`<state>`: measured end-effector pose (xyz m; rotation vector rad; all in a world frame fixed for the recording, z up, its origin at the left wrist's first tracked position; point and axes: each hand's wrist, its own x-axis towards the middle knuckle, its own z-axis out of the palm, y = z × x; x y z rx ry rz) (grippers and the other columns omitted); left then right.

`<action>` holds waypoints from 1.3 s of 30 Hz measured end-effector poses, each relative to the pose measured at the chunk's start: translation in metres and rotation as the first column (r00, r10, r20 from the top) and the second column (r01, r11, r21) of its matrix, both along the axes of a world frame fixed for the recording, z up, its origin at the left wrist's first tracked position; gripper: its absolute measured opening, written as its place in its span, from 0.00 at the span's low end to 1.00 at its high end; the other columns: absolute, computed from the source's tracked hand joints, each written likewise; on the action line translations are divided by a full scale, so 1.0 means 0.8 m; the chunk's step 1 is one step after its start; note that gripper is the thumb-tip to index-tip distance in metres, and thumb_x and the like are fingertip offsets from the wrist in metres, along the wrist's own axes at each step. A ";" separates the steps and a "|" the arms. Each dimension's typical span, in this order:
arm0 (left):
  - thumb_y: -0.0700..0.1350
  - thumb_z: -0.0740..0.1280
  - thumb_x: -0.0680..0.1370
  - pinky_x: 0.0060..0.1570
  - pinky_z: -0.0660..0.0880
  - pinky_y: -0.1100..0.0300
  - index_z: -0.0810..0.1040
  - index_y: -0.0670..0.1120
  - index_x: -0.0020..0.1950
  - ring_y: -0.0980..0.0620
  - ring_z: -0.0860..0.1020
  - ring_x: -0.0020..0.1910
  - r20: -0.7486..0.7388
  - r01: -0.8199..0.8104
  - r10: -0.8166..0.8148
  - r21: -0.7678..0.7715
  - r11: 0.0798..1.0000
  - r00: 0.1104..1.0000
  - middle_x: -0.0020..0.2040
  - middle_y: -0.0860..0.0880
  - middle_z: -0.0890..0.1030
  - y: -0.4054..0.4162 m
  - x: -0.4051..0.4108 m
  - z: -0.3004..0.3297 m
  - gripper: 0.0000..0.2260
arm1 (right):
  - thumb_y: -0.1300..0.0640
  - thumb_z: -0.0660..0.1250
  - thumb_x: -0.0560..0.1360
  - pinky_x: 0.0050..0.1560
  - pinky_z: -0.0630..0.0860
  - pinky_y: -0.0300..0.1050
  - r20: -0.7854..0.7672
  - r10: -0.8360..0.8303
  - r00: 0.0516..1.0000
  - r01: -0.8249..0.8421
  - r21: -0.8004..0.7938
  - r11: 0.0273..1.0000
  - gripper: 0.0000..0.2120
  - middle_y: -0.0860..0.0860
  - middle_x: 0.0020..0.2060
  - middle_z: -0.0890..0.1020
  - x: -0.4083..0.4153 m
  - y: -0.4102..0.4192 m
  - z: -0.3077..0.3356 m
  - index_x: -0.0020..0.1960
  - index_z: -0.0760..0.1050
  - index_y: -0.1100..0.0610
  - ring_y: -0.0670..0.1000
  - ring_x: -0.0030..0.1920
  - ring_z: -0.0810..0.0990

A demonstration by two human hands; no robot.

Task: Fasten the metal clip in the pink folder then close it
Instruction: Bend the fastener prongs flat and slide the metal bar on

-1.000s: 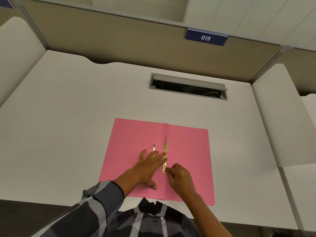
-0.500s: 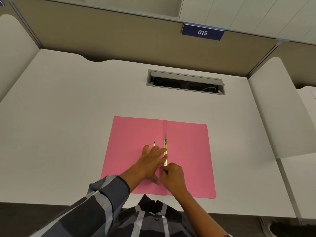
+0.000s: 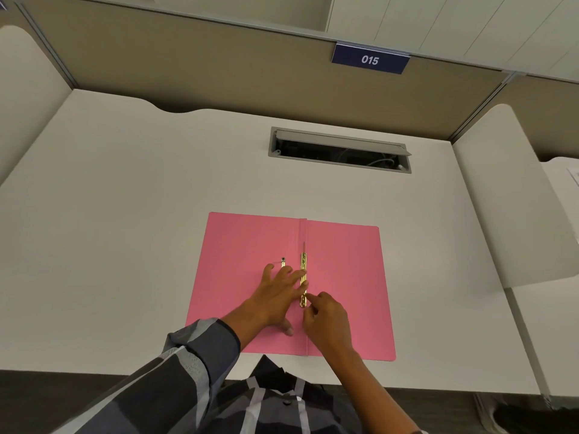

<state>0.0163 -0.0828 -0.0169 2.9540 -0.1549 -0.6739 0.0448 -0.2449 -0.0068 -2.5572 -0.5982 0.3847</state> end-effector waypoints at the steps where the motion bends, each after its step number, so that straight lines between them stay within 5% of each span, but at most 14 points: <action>1: 0.69 0.76 0.66 0.76 0.47 0.32 0.57 0.51 0.83 0.39 0.52 0.82 0.000 0.001 -0.001 0.003 1.000 1.000 0.85 0.47 0.52 0.000 0.000 0.000 0.53 | 0.62 0.68 0.77 0.32 0.71 0.42 0.023 0.027 0.999 -0.027 -0.007 1.000 0.10 0.52 0.35 0.80 0.001 -0.001 0.000 0.53 0.86 0.56 0.53 0.33 0.76; 9: 0.69 0.76 0.66 0.76 0.47 0.31 0.57 0.51 0.83 0.39 0.52 0.83 -0.005 -0.002 0.002 0.004 1.000 1.000 0.85 0.46 0.52 0.000 0.001 -0.001 0.53 | 0.59 0.67 0.79 0.30 0.77 0.47 0.124 0.209 0.970 -0.192 -0.138 0.972 0.10 0.53 0.38 0.80 0.002 -0.007 -0.001 0.56 0.84 0.56 0.54 0.34 0.77; 19: 0.69 0.76 0.66 0.75 0.48 0.32 0.57 0.52 0.83 0.40 0.52 0.82 -0.006 -0.002 0.002 0.005 1.000 1.000 0.85 0.47 0.52 0.001 0.002 -0.003 0.53 | 0.64 0.72 0.76 0.26 0.77 0.51 0.149 0.188 0.971 -0.174 -0.105 0.979 0.03 0.53 0.35 0.79 0.007 -0.012 -0.018 0.46 0.85 0.59 0.55 0.32 0.77; 26: 0.69 0.76 0.66 0.76 0.48 0.31 0.57 0.51 0.83 0.40 0.53 0.82 -0.004 -0.002 0.002 0.008 1.000 1.000 0.85 0.47 0.52 0.001 0.001 -0.001 0.53 | 0.68 0.68 0.76 0.30 0.74 0.53 0.038 0.053 0.998 -0.055 0.052 0.997 0.07 0.60 0.35 0.79 -0.006 0.001 -0.025 0.45 0.85 0.67 0.61 0.33 0.77; 30: 0.68 0.77 0.66 0.76 0.48 0.32 0.57 0.51 0.83 0.41 0.54 0.82 -0.003 -0.001 0.001 0.012 1.000 1.000 0.85 0.47 0.53 0.001 0.001 0.001 0.53 | 0.67 0.67 0.77 0.34 0.65 0.46 -0.039 -0.054 0.998 0.057 0.082 0.995 0.10 0.62 0.35 0.80 -0.006 0.009 -0.026 0.42 0.85 0.67 0.56 0.32 0.72; 39: 0.67 0.77 0.66 0.76 0.48 0.32 0.58 0.51 0.83 0.40 0.54 0.82 0.007 0.001 -0.001 0.016 1.000 1.000 0.85 0.46 0.53 0.000 0.001 0.003 0.53 | 0.65 0.69 0.76 0.38 0.78 0.55 -0.153 -0.203 0.967 0.224 0.131 0.966 0.09 0.61 0.35 0.86 -0.011 0.014 -0.021 0.42 0.87 0.65 0.60 0.35 0.81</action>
